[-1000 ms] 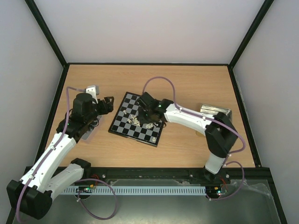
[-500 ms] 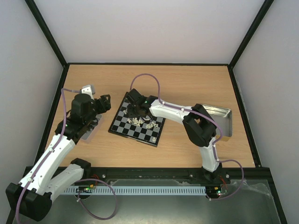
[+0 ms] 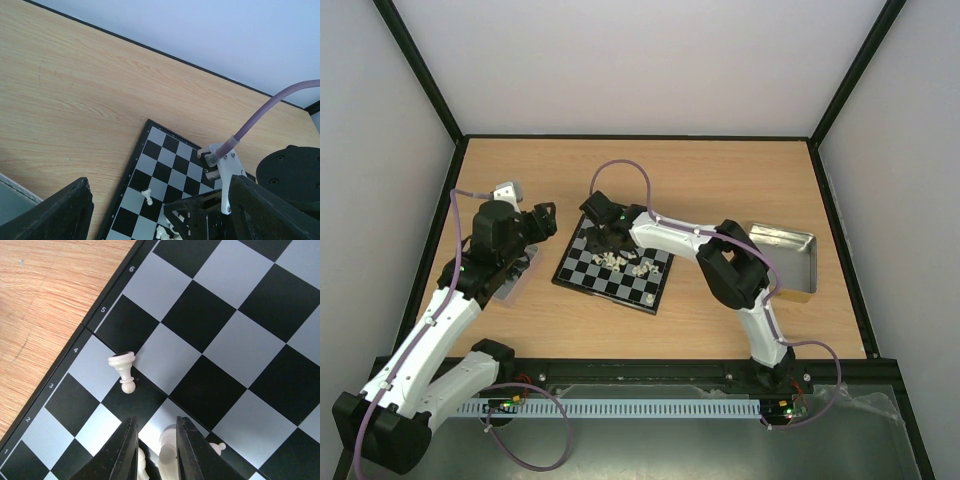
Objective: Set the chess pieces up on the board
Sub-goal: Pick up the chess piece from the chessboard.
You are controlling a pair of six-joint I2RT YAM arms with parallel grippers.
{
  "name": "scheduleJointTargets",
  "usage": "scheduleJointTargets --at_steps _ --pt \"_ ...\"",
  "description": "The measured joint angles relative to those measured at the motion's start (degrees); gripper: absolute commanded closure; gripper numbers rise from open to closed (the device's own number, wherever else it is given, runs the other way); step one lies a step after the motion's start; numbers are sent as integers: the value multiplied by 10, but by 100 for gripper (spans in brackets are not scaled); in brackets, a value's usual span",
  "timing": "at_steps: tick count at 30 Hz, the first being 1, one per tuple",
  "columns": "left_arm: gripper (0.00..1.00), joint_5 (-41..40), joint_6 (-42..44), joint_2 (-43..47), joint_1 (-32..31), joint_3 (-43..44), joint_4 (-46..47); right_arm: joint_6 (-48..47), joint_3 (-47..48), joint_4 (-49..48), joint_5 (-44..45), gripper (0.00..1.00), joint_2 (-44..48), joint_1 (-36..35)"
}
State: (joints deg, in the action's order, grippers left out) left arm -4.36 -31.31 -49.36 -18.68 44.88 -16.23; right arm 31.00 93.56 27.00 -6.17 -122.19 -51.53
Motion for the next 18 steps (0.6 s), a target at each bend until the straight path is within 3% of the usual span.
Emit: scheduleJointTargets --at_steps 18 --pt "25 0 -1 0 1 -2 0 0 7 18 8 80 -7 0"
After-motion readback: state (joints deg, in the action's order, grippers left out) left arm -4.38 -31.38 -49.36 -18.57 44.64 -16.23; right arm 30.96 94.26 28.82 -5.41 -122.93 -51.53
